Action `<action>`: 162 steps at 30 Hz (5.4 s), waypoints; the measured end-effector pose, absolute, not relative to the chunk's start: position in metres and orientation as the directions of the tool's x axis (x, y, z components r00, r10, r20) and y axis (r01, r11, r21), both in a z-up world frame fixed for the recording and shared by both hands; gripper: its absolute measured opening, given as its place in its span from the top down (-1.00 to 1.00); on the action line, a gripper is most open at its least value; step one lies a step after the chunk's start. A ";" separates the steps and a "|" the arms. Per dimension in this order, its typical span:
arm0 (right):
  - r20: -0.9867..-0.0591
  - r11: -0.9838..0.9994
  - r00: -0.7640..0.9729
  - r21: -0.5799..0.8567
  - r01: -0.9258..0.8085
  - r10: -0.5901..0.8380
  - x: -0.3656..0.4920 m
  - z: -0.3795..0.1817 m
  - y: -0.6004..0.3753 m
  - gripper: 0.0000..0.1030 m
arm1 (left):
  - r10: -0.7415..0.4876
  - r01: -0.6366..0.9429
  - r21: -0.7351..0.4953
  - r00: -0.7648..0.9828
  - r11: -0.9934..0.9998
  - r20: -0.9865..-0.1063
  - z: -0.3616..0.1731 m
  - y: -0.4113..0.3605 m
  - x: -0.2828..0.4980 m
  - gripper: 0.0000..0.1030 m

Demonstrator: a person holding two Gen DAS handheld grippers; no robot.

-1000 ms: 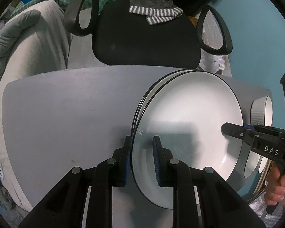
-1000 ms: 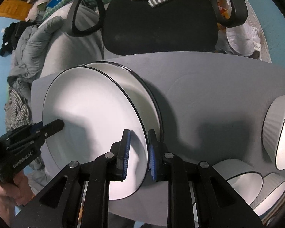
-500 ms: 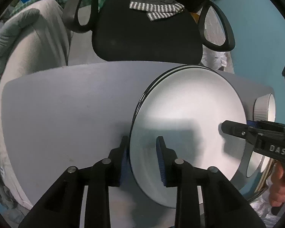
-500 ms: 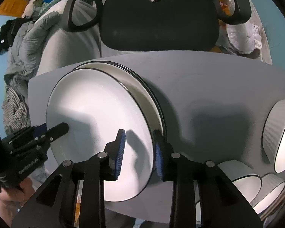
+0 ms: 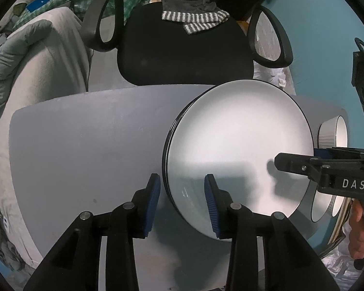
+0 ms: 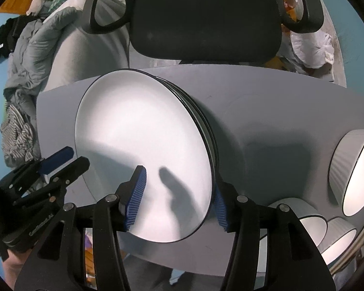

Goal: Organize plates and bowls

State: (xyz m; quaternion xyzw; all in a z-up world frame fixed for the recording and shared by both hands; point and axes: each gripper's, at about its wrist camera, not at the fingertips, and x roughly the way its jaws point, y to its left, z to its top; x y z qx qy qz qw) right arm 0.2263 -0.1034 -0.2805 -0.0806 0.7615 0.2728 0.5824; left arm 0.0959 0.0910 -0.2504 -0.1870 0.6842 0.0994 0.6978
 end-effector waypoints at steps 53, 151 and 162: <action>-0.980 0.931 0.118 0.112 -0.347 0.161 0.140 -0.141 -0.256 -0.40 | -0.141 -0.100 -0.164 0.205 0.981 -0.969 -0.127 -0.030 0.051 -0.38; -0.961 0.953 -0.062 0.275 -0.126 0.269 0.174 -0.293 -0.322 0.81 | -0.219 -0.047 -0.214 -0.136 0.976 -0.966 -0.311 -0.132 0.154 0.81; -0.960 0.956 -0.093 0.272 -0.107 0.262 0.178 -0.299 -0.315 0.83 | -0.212 -0.045 -0.208 -0.107 0.977 -0.971 -0.310 -0.137 0.150 0.82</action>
